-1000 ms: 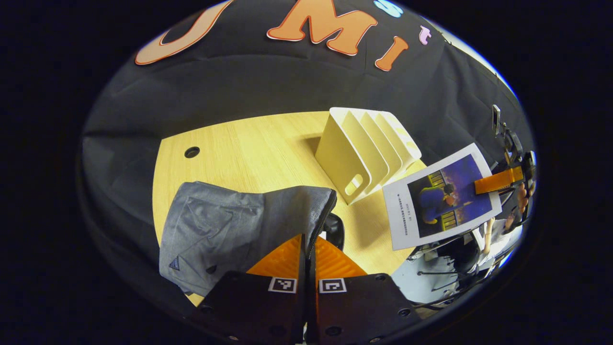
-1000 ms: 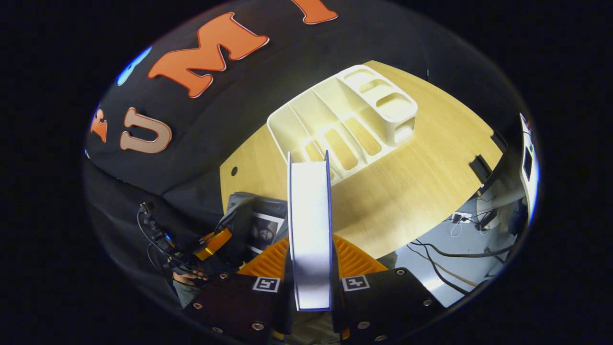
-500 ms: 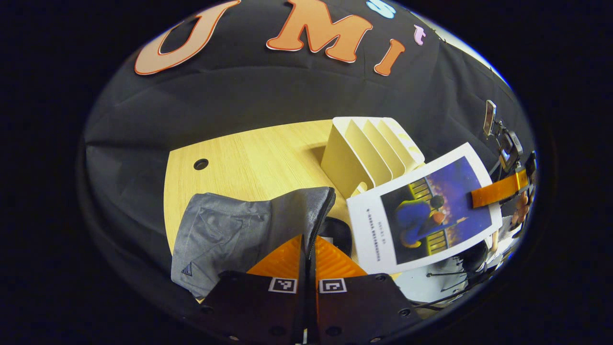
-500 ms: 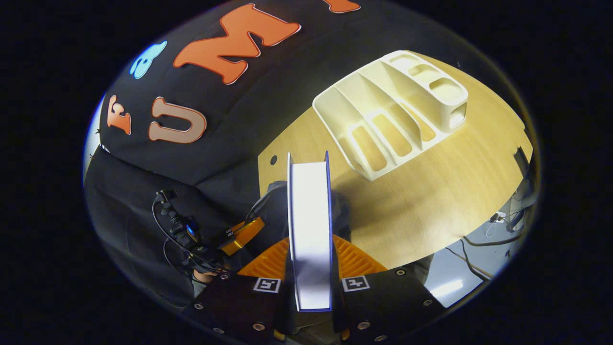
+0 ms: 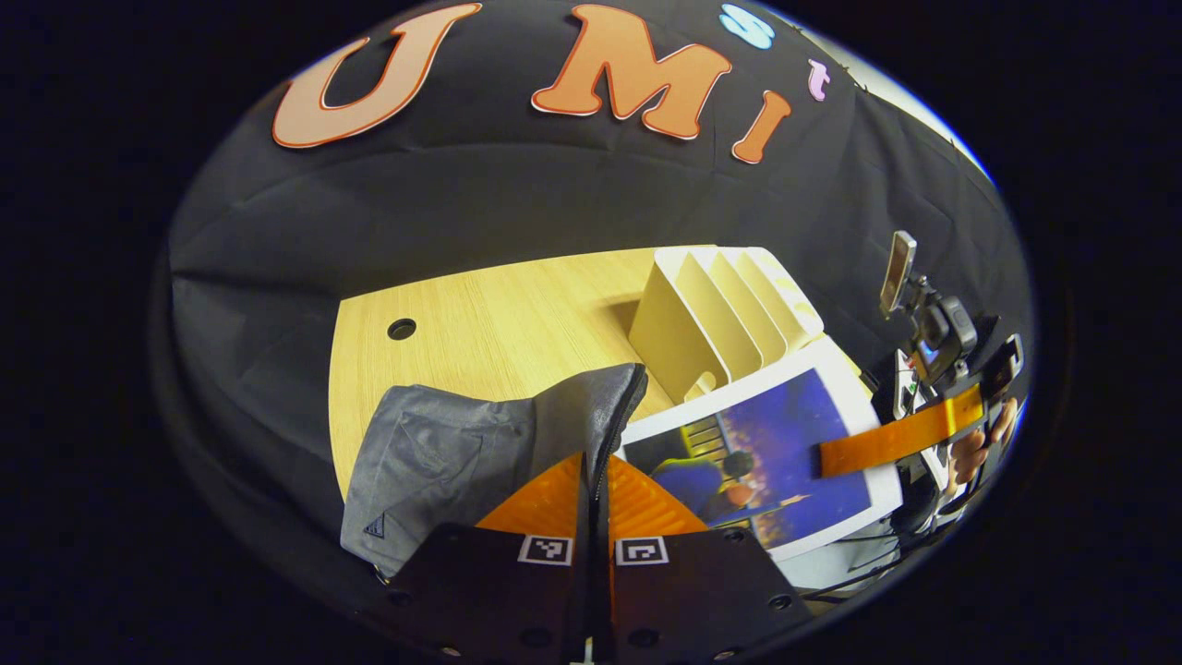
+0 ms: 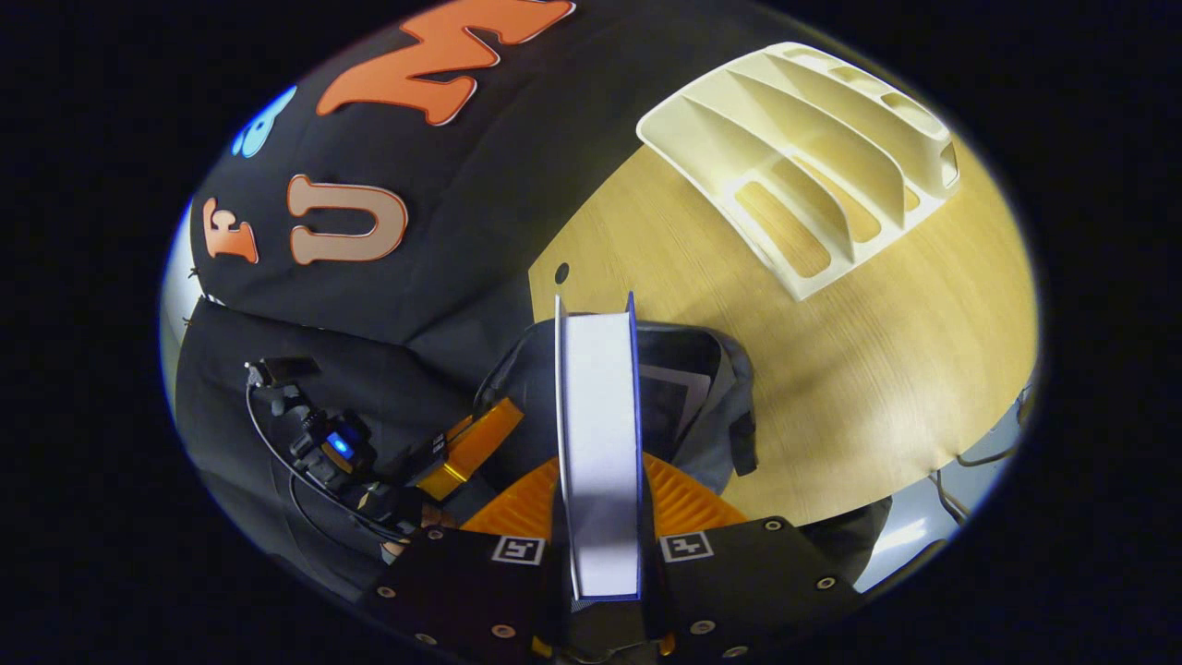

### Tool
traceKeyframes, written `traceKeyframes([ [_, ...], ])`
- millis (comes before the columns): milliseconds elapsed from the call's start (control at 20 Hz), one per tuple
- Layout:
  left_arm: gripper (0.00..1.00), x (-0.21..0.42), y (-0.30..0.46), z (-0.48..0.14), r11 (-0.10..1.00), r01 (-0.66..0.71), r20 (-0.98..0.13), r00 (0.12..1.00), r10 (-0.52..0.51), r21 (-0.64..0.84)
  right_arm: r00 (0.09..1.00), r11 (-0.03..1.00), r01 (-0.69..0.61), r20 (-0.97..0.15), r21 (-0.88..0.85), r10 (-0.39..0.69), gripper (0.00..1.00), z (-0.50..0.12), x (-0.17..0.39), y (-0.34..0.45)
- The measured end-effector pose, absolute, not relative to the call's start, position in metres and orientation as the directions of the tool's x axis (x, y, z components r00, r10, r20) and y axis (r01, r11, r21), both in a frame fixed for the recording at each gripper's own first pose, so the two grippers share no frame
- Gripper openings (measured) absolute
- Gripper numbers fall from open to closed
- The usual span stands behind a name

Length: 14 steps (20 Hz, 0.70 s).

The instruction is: Open the schoolbag, grab two books from the bookshelf and put them into the schoolbag.

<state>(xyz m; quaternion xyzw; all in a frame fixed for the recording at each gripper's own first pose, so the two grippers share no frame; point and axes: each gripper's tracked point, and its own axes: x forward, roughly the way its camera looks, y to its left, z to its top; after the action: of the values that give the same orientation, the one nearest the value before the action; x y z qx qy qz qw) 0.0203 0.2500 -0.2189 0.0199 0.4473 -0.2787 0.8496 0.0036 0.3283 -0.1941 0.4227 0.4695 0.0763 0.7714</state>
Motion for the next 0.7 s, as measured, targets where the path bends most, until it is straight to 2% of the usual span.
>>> traceKeyframes([
  [700, 0.03, 0.019, 0.23, -0.206, 0.832, 0.497, -0.741, 0.457, -0.492, -0.246, 0.603, 0.476, 0.314, -0.56, 0.821, 0.568, 0.31, -0.268, 0.062, 0.4],
])
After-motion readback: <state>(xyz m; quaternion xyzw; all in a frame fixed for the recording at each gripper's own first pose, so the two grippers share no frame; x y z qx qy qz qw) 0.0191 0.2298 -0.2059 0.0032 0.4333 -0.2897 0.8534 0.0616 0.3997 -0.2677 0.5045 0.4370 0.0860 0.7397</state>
